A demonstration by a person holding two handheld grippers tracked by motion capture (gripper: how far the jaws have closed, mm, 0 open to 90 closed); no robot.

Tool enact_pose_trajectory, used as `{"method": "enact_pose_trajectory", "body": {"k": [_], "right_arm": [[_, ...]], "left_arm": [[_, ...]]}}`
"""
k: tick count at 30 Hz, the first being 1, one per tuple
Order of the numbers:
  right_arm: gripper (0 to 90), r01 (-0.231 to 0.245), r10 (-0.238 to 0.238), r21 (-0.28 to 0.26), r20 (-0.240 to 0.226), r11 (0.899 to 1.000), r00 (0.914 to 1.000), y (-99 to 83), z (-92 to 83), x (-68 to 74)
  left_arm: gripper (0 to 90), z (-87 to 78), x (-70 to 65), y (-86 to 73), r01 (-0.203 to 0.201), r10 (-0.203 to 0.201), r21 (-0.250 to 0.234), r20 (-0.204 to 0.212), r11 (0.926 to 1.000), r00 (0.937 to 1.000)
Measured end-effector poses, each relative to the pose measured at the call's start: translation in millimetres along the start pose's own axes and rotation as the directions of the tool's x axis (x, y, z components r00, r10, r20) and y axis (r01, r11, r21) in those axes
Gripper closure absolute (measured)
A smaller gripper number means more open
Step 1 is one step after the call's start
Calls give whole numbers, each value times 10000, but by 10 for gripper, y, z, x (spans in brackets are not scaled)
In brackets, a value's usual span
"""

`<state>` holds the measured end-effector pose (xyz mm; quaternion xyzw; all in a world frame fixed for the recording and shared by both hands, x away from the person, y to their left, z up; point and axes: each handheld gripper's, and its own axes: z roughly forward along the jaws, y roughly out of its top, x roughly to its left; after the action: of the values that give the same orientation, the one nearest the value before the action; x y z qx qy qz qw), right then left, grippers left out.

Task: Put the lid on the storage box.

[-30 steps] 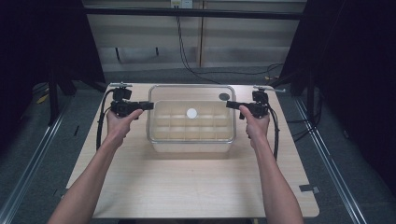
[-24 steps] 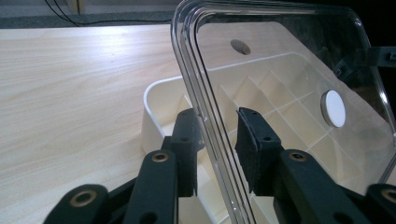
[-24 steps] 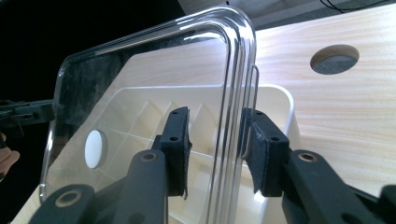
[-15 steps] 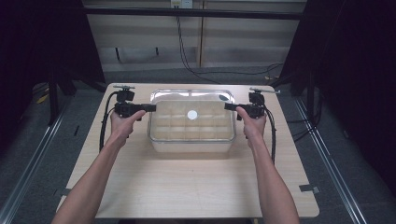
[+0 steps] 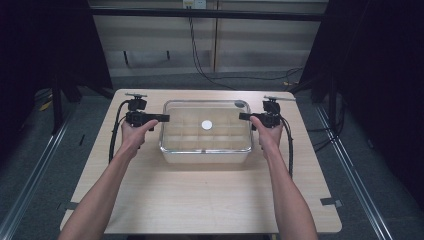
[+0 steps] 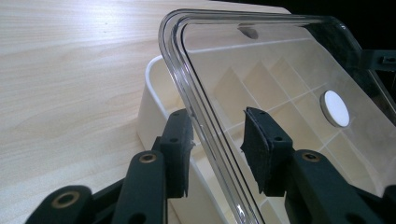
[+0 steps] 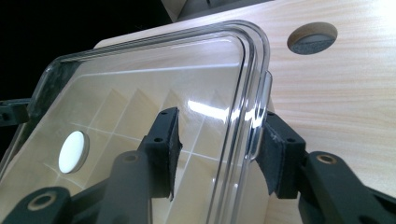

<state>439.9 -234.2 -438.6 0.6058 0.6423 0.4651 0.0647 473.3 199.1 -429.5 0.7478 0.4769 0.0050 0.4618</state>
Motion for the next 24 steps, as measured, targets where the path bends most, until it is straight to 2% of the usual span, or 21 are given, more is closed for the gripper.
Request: {"method": "enact_pose_trajectory", "body": {"k": [2,5,7,8,11,13,14,16,20,24], "right_arm": [[507,5,-5,18,34,10000,10000,-7,13,1],[501,96,-96,12,200,10000,9998,-10,29,24],[493,131,-132,33,262,9999,9996,-9,30,33],[448,336,-353,338,494,9989,9982,-22,43,61],[436,493,-525,493,669,9976,9964,-42,63,82],[432,437,-476,567,680,9974,9966,-57,82,72],[430,418,-460,620,686,9972,9966,-64,90,65],[405,482,-533,710,732,9963,9959,-85,112,65],[409,486,-527,661,621,9966,9967,-102,108,49],[395,452,-503,719,721,9964,9961,-96,118,69]], "left_arm": [[619,-3,11,1,-120,121,111,-21,9999,9999],[615,20,40,-14,110,-110,103,60,9999,9999],[609,32,53,-24,94,-95,114,100,9999,9999],[608,43,48,-34,241,-242,52,111,9997,9996],[589,66,63,-57,250,-251,224,33,9994,9997],[581,88,81,-82,359,-360,197,66,9992,9993],[568,105,81,-88,216,-216,360,-3,9991,9998],[542,132,69,-94,249,-245,382,-94,9990,9997],[540,135,77,-88,160,-156,454,-87,9988,9998],[540,150,78,-78,247,-239,394,-195,9989,9995]]}}
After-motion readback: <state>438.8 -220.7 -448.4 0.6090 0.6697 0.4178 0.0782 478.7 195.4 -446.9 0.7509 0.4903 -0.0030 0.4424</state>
